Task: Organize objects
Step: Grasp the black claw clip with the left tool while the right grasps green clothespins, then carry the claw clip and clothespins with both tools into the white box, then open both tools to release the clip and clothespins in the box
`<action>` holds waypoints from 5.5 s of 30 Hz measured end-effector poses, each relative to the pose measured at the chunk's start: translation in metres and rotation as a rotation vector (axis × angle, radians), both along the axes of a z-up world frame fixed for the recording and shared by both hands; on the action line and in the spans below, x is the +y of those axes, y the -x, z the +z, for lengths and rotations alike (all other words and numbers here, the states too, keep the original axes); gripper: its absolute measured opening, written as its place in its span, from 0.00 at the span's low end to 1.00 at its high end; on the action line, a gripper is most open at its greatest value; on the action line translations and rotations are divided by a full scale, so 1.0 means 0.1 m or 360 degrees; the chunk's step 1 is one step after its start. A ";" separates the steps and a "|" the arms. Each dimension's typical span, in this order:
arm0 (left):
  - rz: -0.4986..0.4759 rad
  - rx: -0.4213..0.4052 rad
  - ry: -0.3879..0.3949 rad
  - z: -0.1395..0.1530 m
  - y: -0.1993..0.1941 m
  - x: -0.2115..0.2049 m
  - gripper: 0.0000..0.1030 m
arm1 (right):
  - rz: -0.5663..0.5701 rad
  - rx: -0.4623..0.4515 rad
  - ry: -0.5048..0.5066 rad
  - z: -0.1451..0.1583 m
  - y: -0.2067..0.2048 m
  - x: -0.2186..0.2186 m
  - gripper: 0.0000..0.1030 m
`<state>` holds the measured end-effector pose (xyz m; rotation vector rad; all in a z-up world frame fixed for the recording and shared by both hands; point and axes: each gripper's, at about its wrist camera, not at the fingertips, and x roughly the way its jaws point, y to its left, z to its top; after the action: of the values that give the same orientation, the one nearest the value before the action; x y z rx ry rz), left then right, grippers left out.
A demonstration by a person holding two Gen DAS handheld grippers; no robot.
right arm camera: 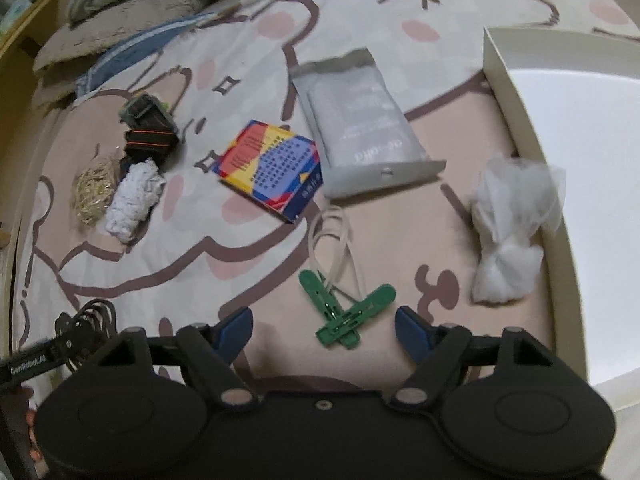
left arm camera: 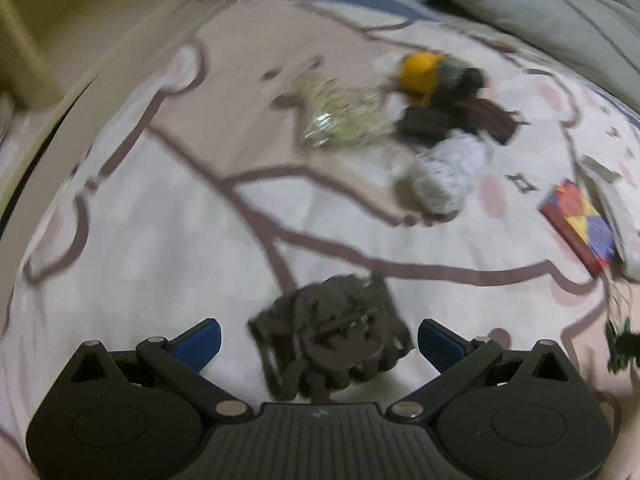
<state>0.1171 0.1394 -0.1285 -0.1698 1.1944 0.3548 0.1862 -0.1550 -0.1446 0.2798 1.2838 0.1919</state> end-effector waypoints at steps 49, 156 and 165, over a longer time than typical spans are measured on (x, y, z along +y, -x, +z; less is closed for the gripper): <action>-0.0284 -0.0298 0.0433 0.58 0.04 -0.77 0.51 | 0.0052 -0.0412 -0.0019 0.63 0.32 -0.41 0.25; -0.0807 -0.0178 0.0613 0.38 -0.31 -4.43 0.91 | -0.0442 -0.0287 0.0515 0.66 0.74 -3.33 0.48; -0.0865 -0.0290 0.0370 0.64 -0.30 -4.23 0.99 | -0.0435 -0.0436 0.0529 0.94 0.86 -3.17 0.66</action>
<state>0.1471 -0.2839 -0.0650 -0.0705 1.0505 -0.2718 0.0998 -0.4717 -0.0502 0.1347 0.9742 -0.2100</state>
